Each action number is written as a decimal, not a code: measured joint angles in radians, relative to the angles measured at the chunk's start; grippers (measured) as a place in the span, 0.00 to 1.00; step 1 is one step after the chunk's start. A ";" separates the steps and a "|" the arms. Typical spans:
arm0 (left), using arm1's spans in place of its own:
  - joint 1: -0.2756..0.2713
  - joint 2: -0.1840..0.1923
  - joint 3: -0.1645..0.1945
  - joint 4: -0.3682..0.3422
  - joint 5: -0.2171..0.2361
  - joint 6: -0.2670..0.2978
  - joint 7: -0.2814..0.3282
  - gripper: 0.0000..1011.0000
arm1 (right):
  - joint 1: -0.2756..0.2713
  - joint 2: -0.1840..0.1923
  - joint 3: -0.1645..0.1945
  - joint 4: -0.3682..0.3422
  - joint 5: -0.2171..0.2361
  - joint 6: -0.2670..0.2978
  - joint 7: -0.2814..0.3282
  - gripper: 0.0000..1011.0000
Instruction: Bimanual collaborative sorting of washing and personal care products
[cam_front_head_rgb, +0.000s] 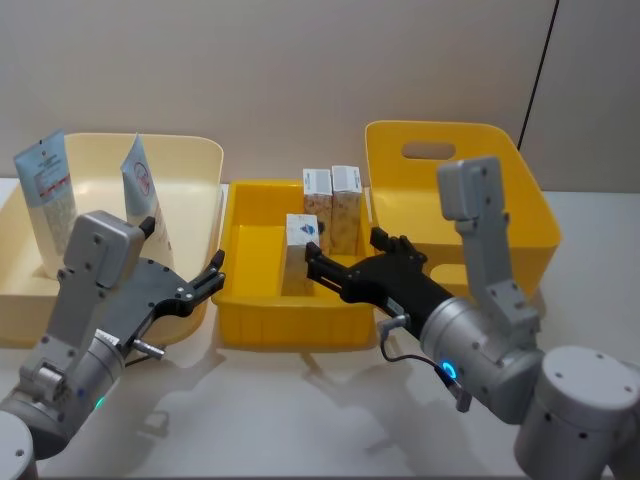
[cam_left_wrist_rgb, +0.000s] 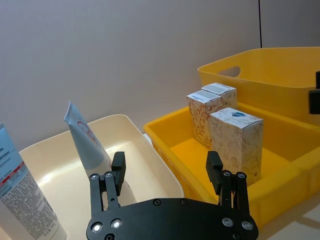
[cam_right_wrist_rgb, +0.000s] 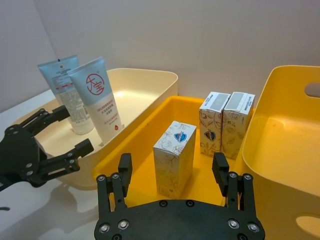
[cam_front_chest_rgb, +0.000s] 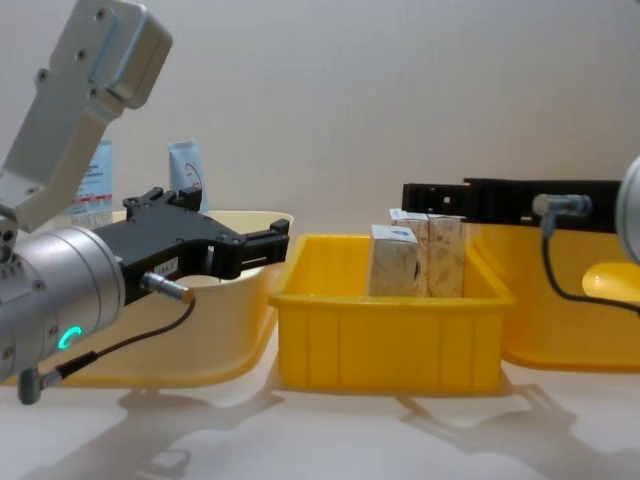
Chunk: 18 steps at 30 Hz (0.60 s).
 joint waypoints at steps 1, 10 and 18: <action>0.000 0.000 0.000 0.000 0.000 0.000 0.000 0.99 | 0.005 -0.004 -0.002 0.006 -0.003 0.006 -0.005 0.99; 0.000 0.000 0.000 0.000 0.000 0.000 0.000 0.99 | 0.067 -0.040 -0.032 0.077 -0.030 0.045 -0.028 0.99; 0.000 0.000 0.000 0.000 0.000 0.000 0.000 0.99 | 0.119 -0.055 -0.064 0.147 -0.061 0.065 -0.029 0.99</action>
